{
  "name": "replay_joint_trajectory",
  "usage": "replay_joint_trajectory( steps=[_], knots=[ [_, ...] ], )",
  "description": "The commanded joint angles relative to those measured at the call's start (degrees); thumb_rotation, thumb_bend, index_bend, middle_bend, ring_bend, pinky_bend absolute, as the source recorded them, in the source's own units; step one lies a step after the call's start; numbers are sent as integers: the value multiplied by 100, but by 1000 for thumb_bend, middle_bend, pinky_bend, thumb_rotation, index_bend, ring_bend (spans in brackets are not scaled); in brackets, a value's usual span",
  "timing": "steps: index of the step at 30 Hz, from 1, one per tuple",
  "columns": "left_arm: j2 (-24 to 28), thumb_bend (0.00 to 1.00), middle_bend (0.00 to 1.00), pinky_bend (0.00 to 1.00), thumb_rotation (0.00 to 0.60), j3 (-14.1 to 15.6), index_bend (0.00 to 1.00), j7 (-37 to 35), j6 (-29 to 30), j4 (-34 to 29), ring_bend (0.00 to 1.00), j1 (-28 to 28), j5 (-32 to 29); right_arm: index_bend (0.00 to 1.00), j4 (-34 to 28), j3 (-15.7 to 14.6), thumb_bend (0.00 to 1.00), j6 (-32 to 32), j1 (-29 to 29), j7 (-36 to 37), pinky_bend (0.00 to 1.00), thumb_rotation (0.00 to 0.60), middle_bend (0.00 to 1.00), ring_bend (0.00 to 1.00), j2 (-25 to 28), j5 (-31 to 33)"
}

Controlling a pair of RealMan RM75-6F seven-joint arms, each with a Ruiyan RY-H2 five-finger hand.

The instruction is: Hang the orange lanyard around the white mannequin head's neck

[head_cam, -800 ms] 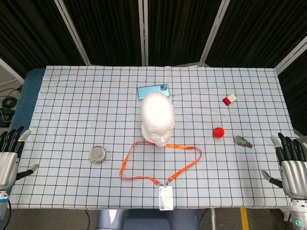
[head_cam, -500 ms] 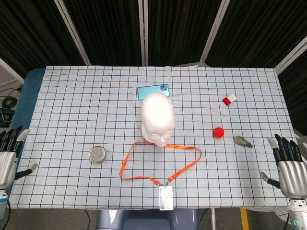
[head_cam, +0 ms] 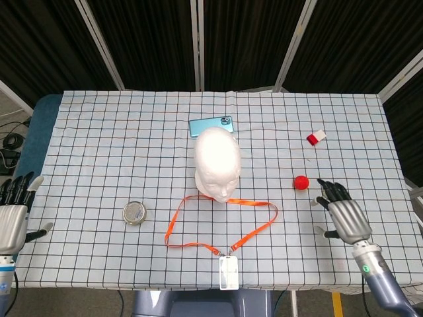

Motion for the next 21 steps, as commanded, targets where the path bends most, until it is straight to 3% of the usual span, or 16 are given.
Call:
replay_joint_trajectory(
  steps=[1, 11, 21],
  knots=[
    [-66, 0, 0, 0, 600, -47, 0, 71, -96, 78, 0, -52, -136, 453, 321, 229, 166, -793, 640, -375, 0, 600, 0, 0, -587, 650],
    [-182, 0, 0, 0, 600, -91, 0, 130, -321, 254, 0, -162, -387, 455, 870, 363, 286, -1284, 1323, -1682, 0, 600, 0, 0, -1608, 1867],
    [-210, 0, 0, 0, 600, -74, 0, 131, -348, 288, 0, -193, -398, 469, 1177, 331, 288, -1159, 1572, -2259, 0, 600, 0, 0, -2139, 2522]
  ],
)
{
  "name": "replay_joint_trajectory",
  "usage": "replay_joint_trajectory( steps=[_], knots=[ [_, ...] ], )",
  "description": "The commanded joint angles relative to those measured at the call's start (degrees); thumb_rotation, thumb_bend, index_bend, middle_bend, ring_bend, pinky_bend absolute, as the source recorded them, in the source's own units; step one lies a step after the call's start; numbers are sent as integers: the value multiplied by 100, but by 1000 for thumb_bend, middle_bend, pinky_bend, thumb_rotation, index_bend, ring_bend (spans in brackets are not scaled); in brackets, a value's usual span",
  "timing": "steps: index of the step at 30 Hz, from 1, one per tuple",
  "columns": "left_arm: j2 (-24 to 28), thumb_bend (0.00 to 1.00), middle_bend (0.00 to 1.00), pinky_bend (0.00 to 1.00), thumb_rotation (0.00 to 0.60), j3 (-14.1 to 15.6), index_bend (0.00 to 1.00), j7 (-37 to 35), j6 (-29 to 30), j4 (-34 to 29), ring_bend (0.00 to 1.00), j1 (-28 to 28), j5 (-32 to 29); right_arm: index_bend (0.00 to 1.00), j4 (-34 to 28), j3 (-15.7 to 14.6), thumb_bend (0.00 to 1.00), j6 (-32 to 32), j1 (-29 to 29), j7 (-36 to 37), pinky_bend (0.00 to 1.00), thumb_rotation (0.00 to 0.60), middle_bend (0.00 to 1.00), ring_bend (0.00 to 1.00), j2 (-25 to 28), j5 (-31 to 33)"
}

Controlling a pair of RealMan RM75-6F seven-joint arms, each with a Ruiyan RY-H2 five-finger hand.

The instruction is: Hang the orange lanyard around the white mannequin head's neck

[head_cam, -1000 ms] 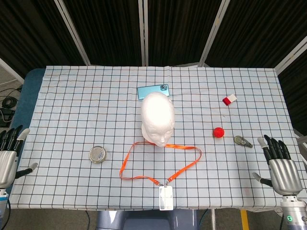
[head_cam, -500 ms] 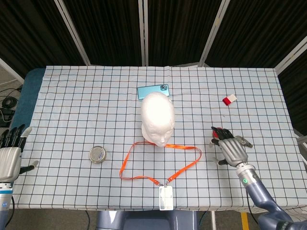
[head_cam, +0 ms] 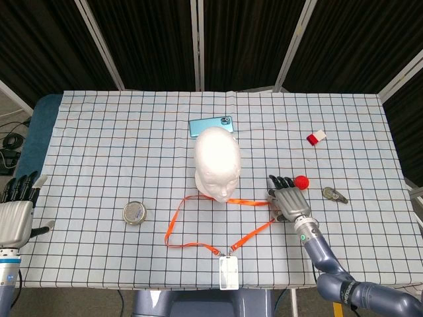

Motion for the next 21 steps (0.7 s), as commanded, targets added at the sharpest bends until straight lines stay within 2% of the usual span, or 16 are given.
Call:
replay_joint_trajectory(
  steps=[1, 8, 21],
  knots=[
    [-3, 0, 0, 0, 600, 5, 0, -2, 6, -3, 0, -1, 3, 470, 98, -18, 289, 73, 70, -107, 0, 600, 0, 0, -131, 133],
    [5, 0, 0, 0, 600, 13, 0, -25, 6, -2, 0, -3, -11, 507, 252, -77, 309, 195, 133, -224, 0, 600, 0, 0, -225, 192],
    [-44, 0, 0, 0, 600, 50, 0, 37, -23, 20, 0, -27, -28, 626, 548, -181, 400, 357, 116, 192, 0, 600, 1, 0, -333, -179]
  ],
)
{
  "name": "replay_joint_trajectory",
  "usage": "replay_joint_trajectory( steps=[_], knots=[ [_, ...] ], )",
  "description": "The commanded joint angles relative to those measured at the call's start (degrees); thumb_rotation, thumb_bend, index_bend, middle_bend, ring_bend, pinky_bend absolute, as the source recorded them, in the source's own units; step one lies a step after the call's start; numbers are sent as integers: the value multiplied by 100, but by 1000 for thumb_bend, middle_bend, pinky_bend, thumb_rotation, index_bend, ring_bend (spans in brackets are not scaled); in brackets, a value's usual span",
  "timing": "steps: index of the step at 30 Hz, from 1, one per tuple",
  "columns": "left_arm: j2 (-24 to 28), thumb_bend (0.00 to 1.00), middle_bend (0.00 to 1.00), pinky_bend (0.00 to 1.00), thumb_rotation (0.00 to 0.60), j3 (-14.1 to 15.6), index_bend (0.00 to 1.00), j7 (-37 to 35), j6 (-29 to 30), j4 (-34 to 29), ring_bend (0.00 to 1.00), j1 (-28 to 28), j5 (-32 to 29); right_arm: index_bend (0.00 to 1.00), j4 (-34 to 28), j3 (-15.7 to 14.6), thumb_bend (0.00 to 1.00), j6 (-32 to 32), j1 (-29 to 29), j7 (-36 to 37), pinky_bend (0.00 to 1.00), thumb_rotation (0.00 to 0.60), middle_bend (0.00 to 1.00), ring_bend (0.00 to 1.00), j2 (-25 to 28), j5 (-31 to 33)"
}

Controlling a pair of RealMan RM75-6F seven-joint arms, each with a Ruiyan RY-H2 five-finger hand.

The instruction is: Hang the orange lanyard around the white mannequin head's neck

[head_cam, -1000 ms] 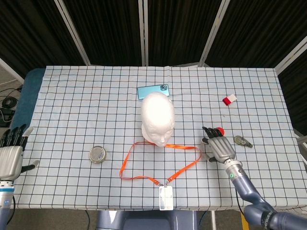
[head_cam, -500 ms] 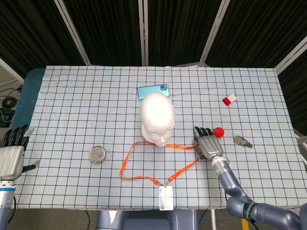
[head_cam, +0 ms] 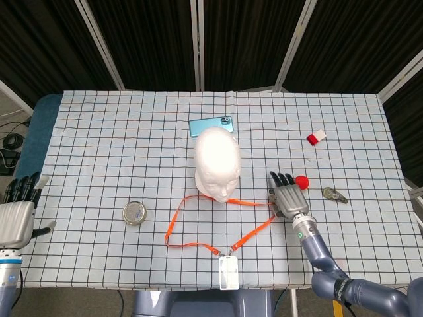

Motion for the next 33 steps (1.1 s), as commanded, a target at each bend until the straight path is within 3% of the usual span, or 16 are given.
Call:
replay_joint_trajectory(
  steps=[1, 8, 10, 13, 17, 22, 33],
  knots=[
    [-20, 0, 0, 0, 600, 9, 0, 16, -29, 16, 0, -12, -21, 632, 85, -29, 406, 39, -6, 109, 0, 600, 3, 0, -28, -103],
    [-78, 0, 0, 0, 600, -58, 2, -144, -392, -117, 0, -241, -72, 661, 22, -84, 430, 83, -46, 394, 0, 600, 24, 0, 81, -352],
    [-136, 28, 0, 0, 600, -148, 59, -234, -655, -148, 0, -433, -125, 664, -52, -95, 430, 101, -57, 456, 0, 600, 27, 0, 143, -419],
    [-317, 158, 0, 0, 600, -335, 246, -170, -1188, -80, 0, -873, -245, 669, -191, -81, 430, 106, -64, 564, 0, 600, 31, 0, 245, -470],
    [-794, 254, 0, 0, 600, -589, 318, 10, -1872, 116, 0, -1496, -523, 676, -389, -30, 441, 115, -76, 740, 0, 600, 46, 0, 358, -495],
    [-1501, 260, 0, 0, 600, -850, 368, 182, -2696, 586, 0, -2225, -1159, 685, -513, 20, 455, 201, -111, 967, 0, 600, 55, 0, 406, -566],
    [-2806, 257, 0, 0, 600, -984, 389, -134, -3303, 1812, 0, -3016, -1498, 687, -481, 60, 459, 83, -69, 1207, 0, 600, 61, 0, 462, -528]
  ],
)
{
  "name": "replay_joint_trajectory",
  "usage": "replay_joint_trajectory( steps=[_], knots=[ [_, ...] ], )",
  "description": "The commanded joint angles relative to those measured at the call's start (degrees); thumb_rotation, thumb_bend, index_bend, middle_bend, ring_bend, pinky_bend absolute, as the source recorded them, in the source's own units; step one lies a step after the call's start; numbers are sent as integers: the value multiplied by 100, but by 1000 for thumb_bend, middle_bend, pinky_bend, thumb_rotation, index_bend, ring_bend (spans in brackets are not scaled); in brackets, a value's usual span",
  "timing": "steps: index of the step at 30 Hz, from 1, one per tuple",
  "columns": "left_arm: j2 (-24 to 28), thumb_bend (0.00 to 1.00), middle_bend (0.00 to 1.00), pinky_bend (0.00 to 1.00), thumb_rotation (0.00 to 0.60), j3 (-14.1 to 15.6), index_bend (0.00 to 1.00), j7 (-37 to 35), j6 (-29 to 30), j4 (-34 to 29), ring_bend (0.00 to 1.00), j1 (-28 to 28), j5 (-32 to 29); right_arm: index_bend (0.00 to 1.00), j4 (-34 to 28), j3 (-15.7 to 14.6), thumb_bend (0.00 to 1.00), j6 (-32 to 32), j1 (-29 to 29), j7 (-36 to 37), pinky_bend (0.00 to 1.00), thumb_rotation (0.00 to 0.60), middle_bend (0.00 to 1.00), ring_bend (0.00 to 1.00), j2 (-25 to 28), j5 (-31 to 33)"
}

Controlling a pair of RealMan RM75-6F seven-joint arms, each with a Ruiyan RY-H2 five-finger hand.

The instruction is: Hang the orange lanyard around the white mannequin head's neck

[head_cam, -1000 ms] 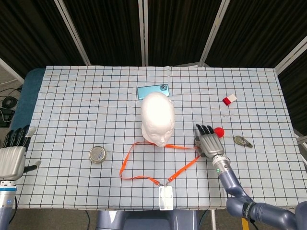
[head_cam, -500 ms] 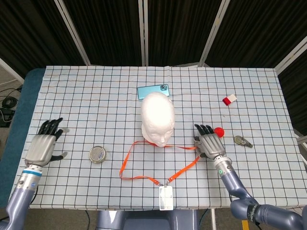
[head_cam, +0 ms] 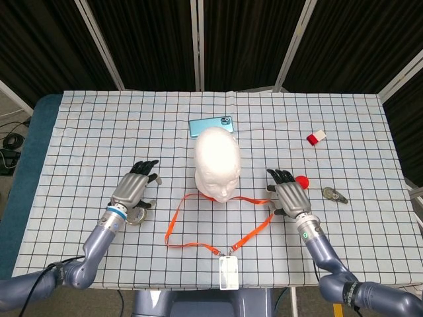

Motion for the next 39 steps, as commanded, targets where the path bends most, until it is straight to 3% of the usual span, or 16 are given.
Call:
replay_joint_trajectory(
  steps=[1, 14, 29, 39],
  knots=[
    [-337, 257, 0, 0, 600, -51, 391, -313, -220, 374, 0, -229, -28, 687, 16, 14, 459, -48, 18, 43, 0, 600, 61, 0, 22, 34],
    [-902, 269, 0, 0, 600, -105, 409, -1147, -489, 1083, 0, -589, 177, 687, 31, 60, 460, -73, 102, 20, 0, 600, 63, 0, 65, 91],
    [-1402, 392, 0, 0, 600, -81, 441, -1053, -637, 1642, 0, -923, -239, 688, 109, 62, 459, -83, 122, 161, 0, 600, 69, 0, 117, 144],
    [-1488, 393, 0, 0, 600, -30, 456, -1056, -611, 1769, 0, -952, -344, 687, 134, 33, 458, -96, 113, 264, 0, 600, 69, 0, 180, 112]
  ],
)
